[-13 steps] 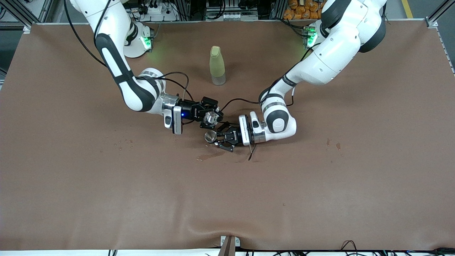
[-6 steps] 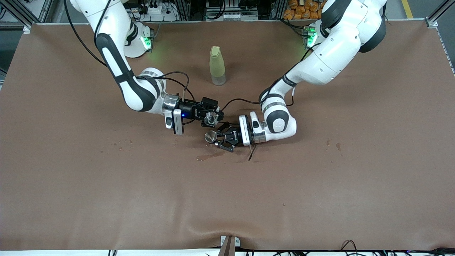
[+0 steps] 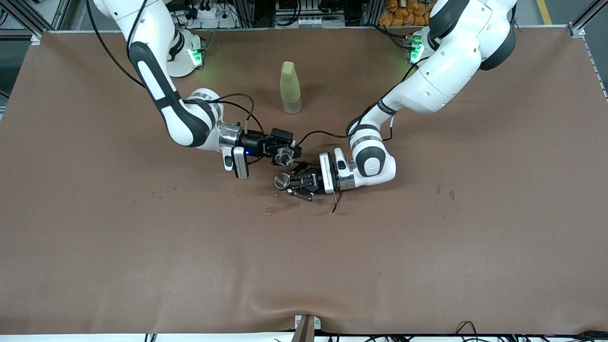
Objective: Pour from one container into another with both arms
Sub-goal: 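Tilt the beaker with the right gripper, pouring into the jigger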
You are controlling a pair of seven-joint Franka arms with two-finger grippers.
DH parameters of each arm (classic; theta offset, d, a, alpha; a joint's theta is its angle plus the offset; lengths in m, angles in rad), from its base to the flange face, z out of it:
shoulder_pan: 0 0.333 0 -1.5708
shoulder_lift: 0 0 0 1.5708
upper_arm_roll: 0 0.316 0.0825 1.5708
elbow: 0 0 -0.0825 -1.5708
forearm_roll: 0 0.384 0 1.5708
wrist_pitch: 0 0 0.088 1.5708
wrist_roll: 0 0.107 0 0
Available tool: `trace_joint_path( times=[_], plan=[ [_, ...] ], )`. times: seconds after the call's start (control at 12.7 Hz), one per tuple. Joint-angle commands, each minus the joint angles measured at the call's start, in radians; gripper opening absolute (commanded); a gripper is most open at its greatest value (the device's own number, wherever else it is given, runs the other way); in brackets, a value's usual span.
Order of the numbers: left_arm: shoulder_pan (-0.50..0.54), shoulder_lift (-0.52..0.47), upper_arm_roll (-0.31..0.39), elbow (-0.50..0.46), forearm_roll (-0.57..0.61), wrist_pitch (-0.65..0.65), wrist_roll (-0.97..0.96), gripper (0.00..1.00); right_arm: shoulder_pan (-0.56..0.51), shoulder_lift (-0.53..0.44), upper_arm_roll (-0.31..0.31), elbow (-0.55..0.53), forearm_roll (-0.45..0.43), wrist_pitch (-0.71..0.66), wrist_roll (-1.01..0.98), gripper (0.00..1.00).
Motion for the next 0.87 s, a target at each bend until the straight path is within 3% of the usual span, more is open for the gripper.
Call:
trace_joint_path(
  times=[0.0, 0.79],
  plan=[
    [0.005, -0.025, -0.004, -0.037, -0.028, -0.004, 0.034, 0.00, 0.007, -0.039, -0.002, -0.026, 0.021, 0.008, 0.055, 0.00],
    [0.022, -0.046, -0.008, -0.083, -0.025, -0.007, 0.035, 0.00, 0.003, -0.037, -0.002, -0.031, 0.022, 0.011, 0.170, 0.00]
  ],
)
